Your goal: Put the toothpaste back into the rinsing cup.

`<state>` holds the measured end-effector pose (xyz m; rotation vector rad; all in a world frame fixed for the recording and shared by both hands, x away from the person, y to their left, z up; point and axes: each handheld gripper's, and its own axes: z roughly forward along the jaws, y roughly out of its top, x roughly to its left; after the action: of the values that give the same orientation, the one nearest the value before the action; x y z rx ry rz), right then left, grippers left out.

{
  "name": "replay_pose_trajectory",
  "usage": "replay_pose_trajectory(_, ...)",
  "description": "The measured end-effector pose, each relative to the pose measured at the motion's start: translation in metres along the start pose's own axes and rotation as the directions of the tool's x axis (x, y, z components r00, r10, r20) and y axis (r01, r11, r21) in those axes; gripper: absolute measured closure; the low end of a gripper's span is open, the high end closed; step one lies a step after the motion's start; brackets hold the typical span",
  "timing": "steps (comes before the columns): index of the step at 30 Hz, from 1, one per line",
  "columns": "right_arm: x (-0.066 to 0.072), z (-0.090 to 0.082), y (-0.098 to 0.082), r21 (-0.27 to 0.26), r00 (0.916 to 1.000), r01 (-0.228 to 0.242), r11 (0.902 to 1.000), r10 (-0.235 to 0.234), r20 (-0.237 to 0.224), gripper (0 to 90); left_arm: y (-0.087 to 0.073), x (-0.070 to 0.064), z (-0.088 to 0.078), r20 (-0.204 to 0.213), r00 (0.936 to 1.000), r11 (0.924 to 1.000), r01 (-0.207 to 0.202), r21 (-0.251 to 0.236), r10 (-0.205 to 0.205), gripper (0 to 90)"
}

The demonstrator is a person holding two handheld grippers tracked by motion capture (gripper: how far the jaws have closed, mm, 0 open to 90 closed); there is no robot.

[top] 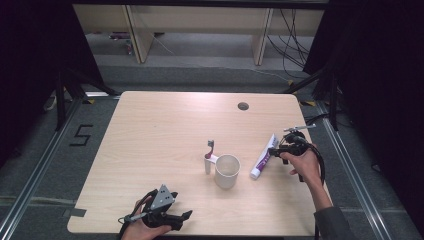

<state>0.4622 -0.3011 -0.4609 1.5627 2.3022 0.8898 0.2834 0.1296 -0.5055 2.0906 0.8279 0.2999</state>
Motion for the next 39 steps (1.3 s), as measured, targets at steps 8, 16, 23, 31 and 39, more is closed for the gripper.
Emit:
replay_pose_trajectory(8, 0.018, 0.010, 0.000, 0.034, 0.9999, -0.011, 0.9994, 0.011, -0.003, 35.3, 0.000, -0.001, -0.001, 0.003, 1.0000, 1.0000, -0.001, -0.001, 0.001, 22.2)
replay_pose_trajectory(16, 0.023, 0.020, 0.003, 0.110, 0.9995, -0.029, 0.9935, 0.028, 0.012, 32.0, 0.000, -0.001, 0.001, 0.002, 1.0000, 0.9999, 0.006, -0.013, -0.006, 22.2)
replay_pose_trajectory(23, 0.026, 0.027, 0.007, 0.154, 0.9971, -0.069, 0.9857, 0.064, 0.041, 28.2, 0.000, -0.002, 0.000, 0.003, 1.0000, 1.0000, -0.004, 0.001, 0.004, 22.2)
replay_pose_trajectory(31, 0.027, 0.031, 0.010, 0.172, 0.9961, -0.082, 0.9817, 0.074, 0.047, 28.2, 0.000, -0.001, 0.000, -0.002, 1.0000, 1.0000, -0.006, 0.002, 0.006, 22.2)
replay_pose_trajectory(39, 0.026, 0.034, 0.013, 0.200, 0.9977, -0.060, 0.9780, 0.052, 0.045, 35.6, 0.000, -0.003, 0.000, 0.002, 1.0000, 1.0000, -0.002, -0.006, 0.002, 22.2)
